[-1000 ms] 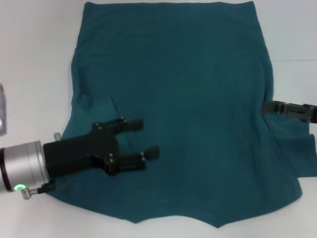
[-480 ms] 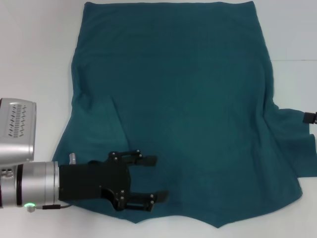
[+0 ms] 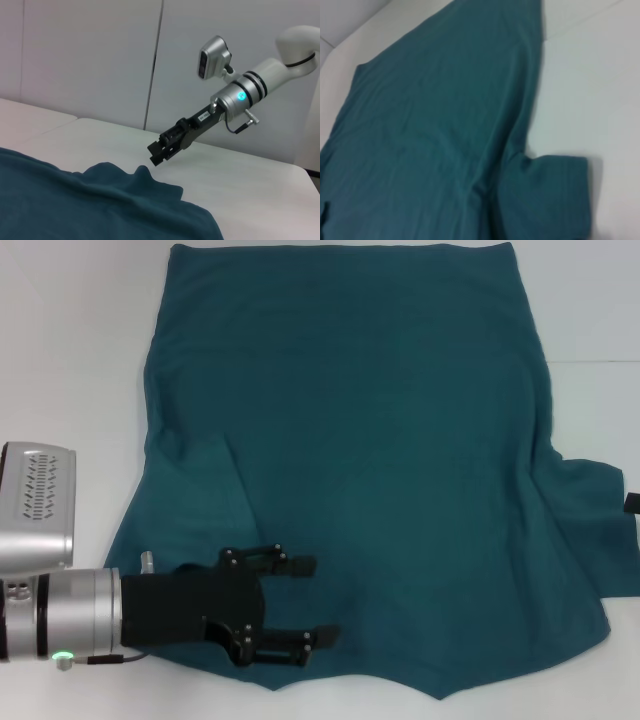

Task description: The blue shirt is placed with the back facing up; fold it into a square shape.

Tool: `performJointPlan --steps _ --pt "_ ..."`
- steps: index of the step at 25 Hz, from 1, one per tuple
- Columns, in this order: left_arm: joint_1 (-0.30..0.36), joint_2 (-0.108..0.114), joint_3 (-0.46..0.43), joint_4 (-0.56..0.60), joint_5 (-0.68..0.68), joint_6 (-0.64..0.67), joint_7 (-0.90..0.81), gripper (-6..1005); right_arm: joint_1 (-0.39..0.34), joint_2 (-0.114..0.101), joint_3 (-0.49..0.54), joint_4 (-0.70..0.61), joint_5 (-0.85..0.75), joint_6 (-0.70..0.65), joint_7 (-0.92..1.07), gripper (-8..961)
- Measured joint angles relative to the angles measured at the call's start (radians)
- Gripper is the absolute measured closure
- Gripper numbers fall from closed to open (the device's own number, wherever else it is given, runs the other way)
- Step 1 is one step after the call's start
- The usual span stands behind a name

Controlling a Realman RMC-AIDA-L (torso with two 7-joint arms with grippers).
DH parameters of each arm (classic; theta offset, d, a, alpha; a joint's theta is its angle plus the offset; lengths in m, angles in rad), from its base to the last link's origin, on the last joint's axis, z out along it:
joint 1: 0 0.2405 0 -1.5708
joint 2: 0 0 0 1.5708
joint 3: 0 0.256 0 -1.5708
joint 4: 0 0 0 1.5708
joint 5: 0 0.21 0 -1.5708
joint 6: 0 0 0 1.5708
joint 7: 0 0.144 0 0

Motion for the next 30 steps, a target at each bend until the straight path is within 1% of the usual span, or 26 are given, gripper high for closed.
performJointPlan --steps 3,10,16,24,30 --pt "0.000 -0.001 0.001 -0.002 0.000 0.000 0.000 147 -0.002 0.006 0.000 0.020 0.000 0.020 -0.016 129" --pt "-0.001 0.000 0.001 -0.003 0.001 0.000 0.001 146 0.003 0.029 0.000 0.039 0.005 0.071 -0.066 129" --pt "-0.005 0.000 0.001 -0.003 0.001 -0.008 0.001 146 0.023 0.035 0.016 0.066 0.007 0.086 -0.102 130" --pt "-0.006 0.000 0.001 -0.006 0.001 -0.021 0.001 147 0.040 0.034 0.017 0.115 0.007 0.112 -0.139 131" --pt "-0.006 0.000 0.001 -0.006 -0.001 -0.023 0.001 148 0.034 0.034 0.017 0.113 0.007 0.071 -0.148 132"
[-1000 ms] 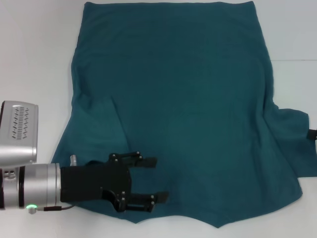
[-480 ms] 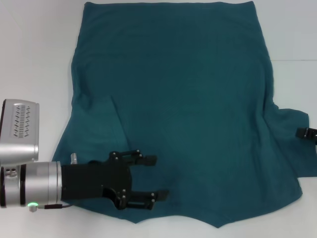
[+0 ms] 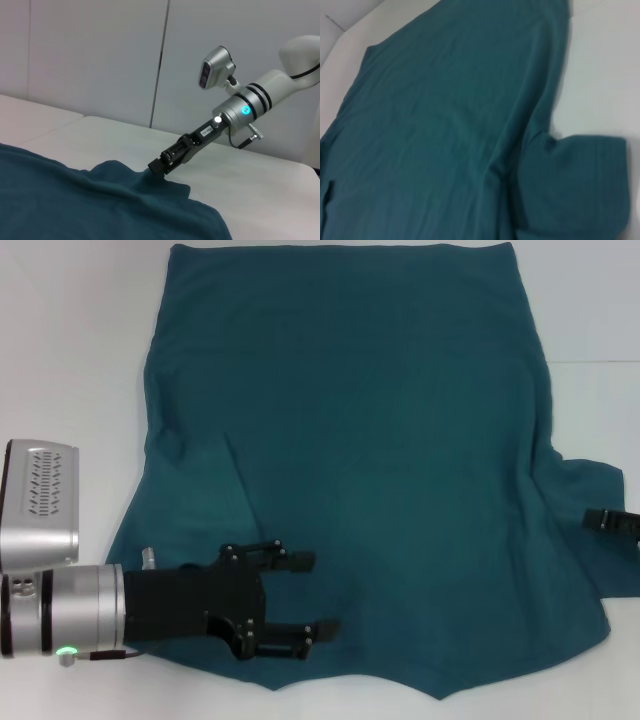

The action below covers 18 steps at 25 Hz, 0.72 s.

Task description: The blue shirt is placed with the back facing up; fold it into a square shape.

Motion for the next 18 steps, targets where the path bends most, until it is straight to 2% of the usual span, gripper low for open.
performJointPlan --steps 4,10,18 --pt "0.000 0.000 0.000 0.000 -0.002 0.000 -0.006 148 -0.011 0.002 0.007 0.001 0.000 -0.018 -0.003 132" --pt "-0.002 0.000 0.000 0.000 -0.003 0.000 -0.007 149 -0.025 0.023 0.074 0.006 0.001 -0.045 -0.045 133" --pt "-0.011 0.002 0.000 0.000 0.000 0.000 -0.009 148 -0.031 0.040 0.135 0.017 0.013 -0.069 -0.078 135"
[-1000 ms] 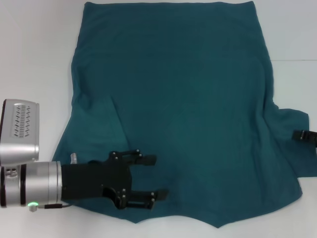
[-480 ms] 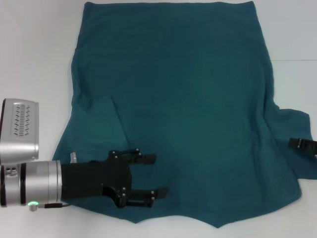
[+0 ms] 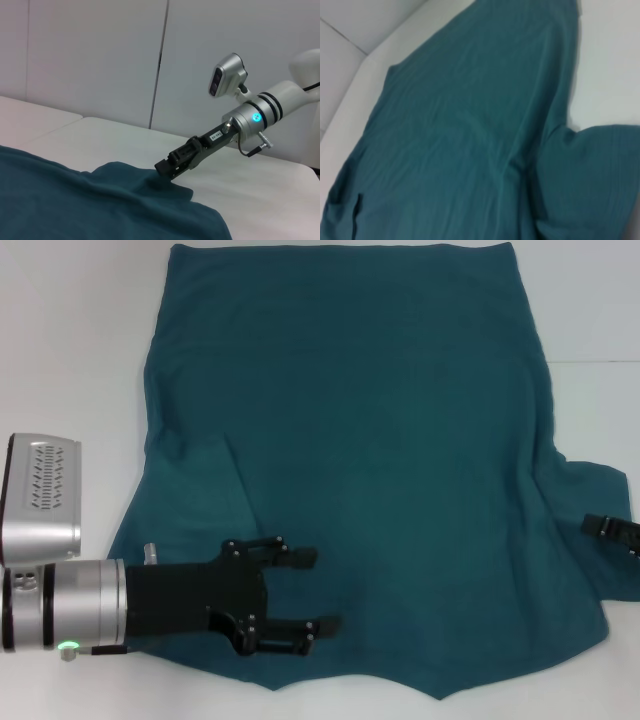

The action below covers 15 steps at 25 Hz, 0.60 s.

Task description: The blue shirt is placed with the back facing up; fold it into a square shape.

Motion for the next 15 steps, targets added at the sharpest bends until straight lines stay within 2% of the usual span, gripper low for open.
performJointPlan --steps 6,8,15 --pt "-0.003 0.001 0.000 0.001 0.001 -0.002 0.000 148 -0.001 0.007 0.051 0.030 0.023 0.028 -0.017 137" --pt "-0.003 0.002 0.000 0.003 0.001 -0.003 0.000 148 -0.002 0.007 0.072 0.055 0.047 0.049 -0.037 326" --pt "-0.003 0.002 -0.001 0.005 0.001 -0.003 -0.002 147 0.001 0.006 0.080 0.063 0.056 0.058 -0.052 608"
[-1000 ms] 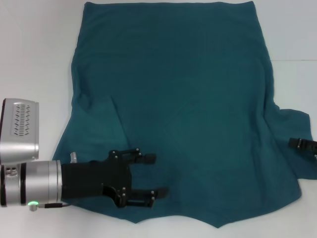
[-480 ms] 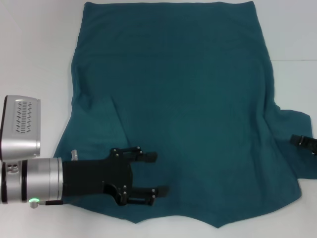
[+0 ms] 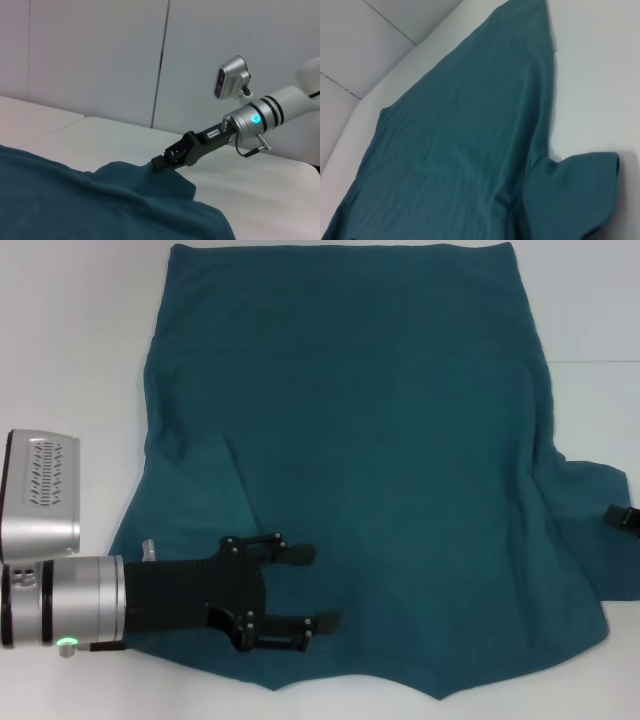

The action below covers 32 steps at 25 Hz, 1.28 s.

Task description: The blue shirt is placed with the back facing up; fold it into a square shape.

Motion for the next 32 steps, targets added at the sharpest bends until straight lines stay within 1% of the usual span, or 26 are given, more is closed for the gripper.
performJointPlan --steps 5,14,16,17,25,29,32 --pt "0.000 0.000 -0.002 0.001 0.000 -0.001 0.000 147 0.003 0.000 0.000 0.004 0.002 0.012 0.000 815" --pt "-0.002 0.000 0.000 0.002 0.000 -0.014 0.000 147 -0.002 0.000 0.001 0.012 0.038 0.041 -0.008 921" --pt "-0.003 0.000 0.000 0.001 0.000 -0.014 -0.001 146 -0.002 -0.004 0.005 0.012 0.054 0.044 -0.014 944" --pt "-0.003 0.000 0.000 0.001 0.000 -0.014 -0.004 146 -0.002 -0.006 0.008 0.012 0.059 0.045 -0.016 944" --pt "-0.004 0.000 0.000 -0.001 -0.004 -0.014 -0.014 146 0.036 -0.052 0.013 0.012 0.064 0.074 -0.010 943" --pt "-0.005 -0.001 -0.004 -0.004 -0.008 -0.014 -0.014 146 0.059 -0.069 0.006 0.012 0.065 0.097 -0.009 943" --pt "-0.005 -0.002 -0.007 -0.004 -0.009 -0.015 -0.014 146 0.072 -0.077 0.005 0.012 0.063 0.101 -0.009 943"
